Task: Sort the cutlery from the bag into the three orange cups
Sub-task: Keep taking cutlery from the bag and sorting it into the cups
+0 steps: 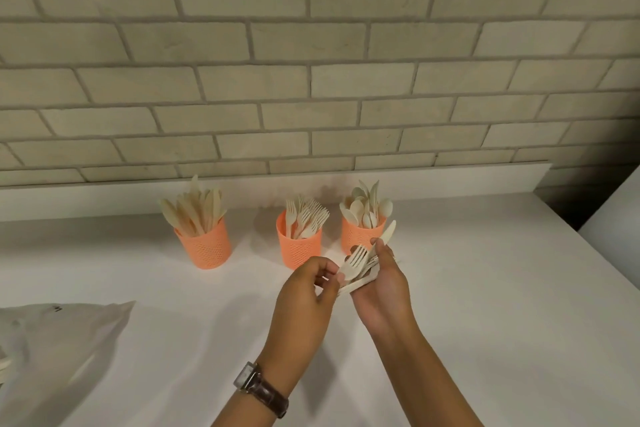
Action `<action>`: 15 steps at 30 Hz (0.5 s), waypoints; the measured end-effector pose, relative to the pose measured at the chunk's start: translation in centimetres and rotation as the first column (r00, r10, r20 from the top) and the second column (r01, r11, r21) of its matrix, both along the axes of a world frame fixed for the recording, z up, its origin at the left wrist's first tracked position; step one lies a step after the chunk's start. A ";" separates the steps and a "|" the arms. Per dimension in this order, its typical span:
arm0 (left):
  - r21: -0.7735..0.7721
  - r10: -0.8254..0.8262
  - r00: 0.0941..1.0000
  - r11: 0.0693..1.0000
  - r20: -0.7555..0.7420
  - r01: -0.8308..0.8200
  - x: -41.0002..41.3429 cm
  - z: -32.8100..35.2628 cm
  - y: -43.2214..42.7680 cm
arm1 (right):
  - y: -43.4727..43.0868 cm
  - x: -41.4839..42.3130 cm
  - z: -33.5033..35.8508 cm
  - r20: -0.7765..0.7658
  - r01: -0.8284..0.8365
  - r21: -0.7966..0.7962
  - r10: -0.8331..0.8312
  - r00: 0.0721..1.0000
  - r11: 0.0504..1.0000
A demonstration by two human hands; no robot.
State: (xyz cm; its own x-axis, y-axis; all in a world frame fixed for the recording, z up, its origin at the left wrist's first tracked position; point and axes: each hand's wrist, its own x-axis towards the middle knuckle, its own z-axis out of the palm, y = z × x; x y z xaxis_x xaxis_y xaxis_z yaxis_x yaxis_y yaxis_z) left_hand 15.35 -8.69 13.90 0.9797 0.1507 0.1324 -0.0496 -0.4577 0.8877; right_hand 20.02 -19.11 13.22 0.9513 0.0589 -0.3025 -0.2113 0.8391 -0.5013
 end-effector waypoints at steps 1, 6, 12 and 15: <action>-0.054 0.000 1.000 0.999 0.001 0.000 0.2 0.1 0.3 | -0.3 0.2 0.0 -0.007 0.028 0.000 -0.028 1.000 1.000; -0.453 0.180 0.980 0.883 0.082 -0.124 3.5 2.6 4.0 | -2.0 0.7 -0.5 0.003 0.065 -0.067 -0.065 0.998 0.996; -0.372 0.305 0.918 0.906 0.253 -0.199 9.4 3.7 6.7 | -2.1 0.7 -0.5 0.005 0.073 -0.106 -0.073 0.997 0.992; -0.250 0.332 0.906 0.930 0.261 -0.269 11.8 2.3 7.0 | -2.0 0.9 -0.3 0.008 0.069 -0.107 -0.068 0.998 0.992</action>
